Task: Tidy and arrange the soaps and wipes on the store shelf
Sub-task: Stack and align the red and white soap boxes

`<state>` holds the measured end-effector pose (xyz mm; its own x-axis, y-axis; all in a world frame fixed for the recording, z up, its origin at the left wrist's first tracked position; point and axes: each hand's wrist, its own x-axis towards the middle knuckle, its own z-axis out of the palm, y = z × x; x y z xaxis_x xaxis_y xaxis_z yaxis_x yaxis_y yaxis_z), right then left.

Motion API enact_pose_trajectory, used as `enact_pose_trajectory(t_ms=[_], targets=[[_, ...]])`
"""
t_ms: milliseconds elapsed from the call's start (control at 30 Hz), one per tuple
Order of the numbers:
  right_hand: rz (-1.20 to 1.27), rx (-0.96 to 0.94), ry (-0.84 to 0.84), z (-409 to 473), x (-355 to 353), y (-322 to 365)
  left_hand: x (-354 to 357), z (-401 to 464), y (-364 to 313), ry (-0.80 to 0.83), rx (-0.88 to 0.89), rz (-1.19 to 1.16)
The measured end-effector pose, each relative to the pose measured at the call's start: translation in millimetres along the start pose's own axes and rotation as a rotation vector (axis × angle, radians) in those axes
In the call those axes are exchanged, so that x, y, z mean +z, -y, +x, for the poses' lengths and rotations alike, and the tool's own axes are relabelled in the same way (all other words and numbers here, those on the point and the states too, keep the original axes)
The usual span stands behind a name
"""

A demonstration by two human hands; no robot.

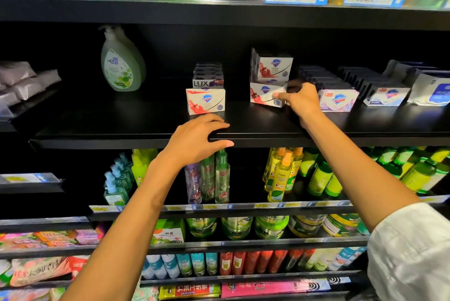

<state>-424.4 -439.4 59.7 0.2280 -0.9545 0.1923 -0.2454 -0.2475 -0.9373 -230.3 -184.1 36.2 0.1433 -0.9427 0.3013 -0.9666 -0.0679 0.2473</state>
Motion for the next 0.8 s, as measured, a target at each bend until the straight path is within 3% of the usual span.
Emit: enact_pose_trajectory(t_ms=[133, 267, 400, 533, 800], targets=[[0.333, 0.035, 0.113, -29, -5, 10, -1, 6, -3, -0.036, -0.018, -0.195], [0.506, 0.02, 0.218, -52, -9, 12, -4, 22, -22, -0.117, -0.083, -0.482], [0.528, 0.003, 0.304, -62, -15, 11, -3, 48, -45, -0.166, -0.236, -0.92], [0.503, -0.029, 0.318, -66, -18, 11, 0, 69, -53, -0.103, -0.307, -1.308], [0.458, -0.115, 0.382, -68, -17, 9, 5, 70, -45, -0.055, -0.306, -1.527]])
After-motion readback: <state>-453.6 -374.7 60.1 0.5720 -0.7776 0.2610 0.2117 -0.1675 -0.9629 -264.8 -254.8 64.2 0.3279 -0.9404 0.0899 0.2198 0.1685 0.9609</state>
